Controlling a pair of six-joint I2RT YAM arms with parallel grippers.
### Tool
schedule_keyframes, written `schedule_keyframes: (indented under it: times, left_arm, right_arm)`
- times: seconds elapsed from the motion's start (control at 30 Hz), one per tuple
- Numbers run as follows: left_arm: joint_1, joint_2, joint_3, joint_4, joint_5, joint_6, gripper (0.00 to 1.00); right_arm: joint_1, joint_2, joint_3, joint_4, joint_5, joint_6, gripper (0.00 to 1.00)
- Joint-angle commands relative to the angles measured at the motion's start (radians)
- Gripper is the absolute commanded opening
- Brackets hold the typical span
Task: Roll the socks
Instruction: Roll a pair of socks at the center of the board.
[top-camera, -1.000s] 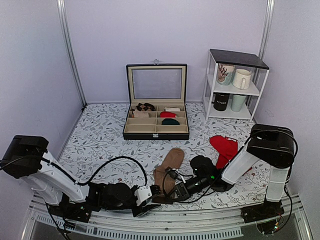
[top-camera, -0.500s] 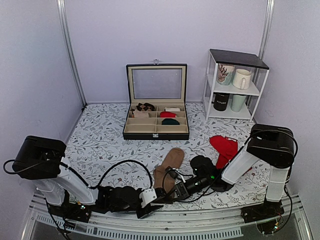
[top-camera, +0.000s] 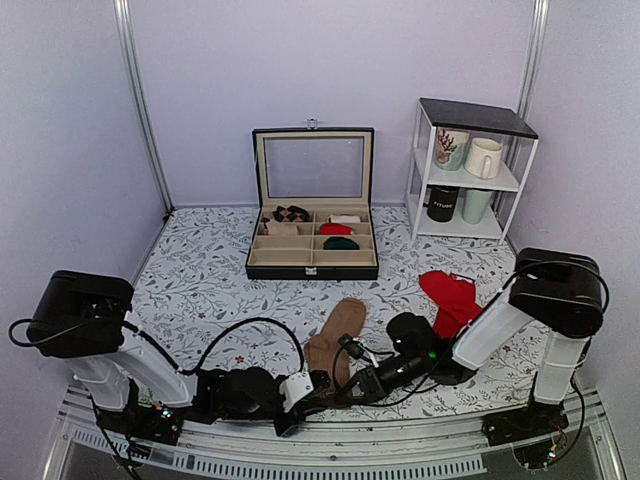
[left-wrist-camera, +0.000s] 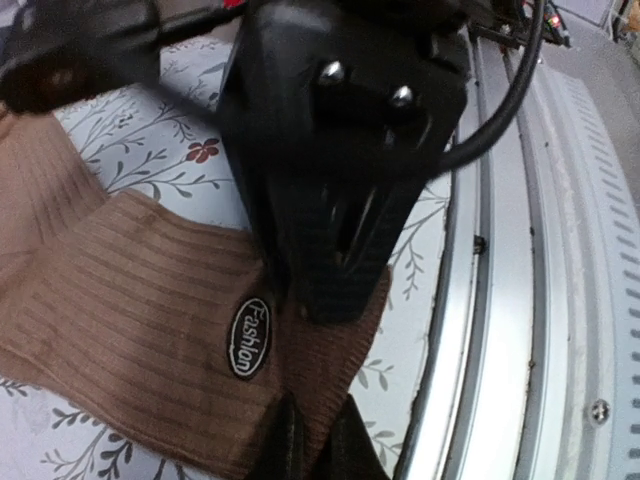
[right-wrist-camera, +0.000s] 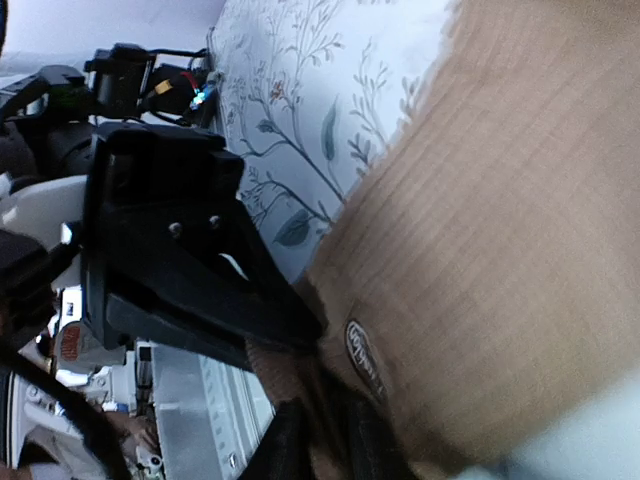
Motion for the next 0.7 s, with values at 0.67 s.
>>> schedule_keyframes:
  times: [0.67]
  left_arm:
    - [0.129,0.143,-0.013,-0.179,0.442,-0.293,0.00]
  right_arm:
    - [0.411,-0.285,-0.082,-0.270,0.929,-0.944,0.53]
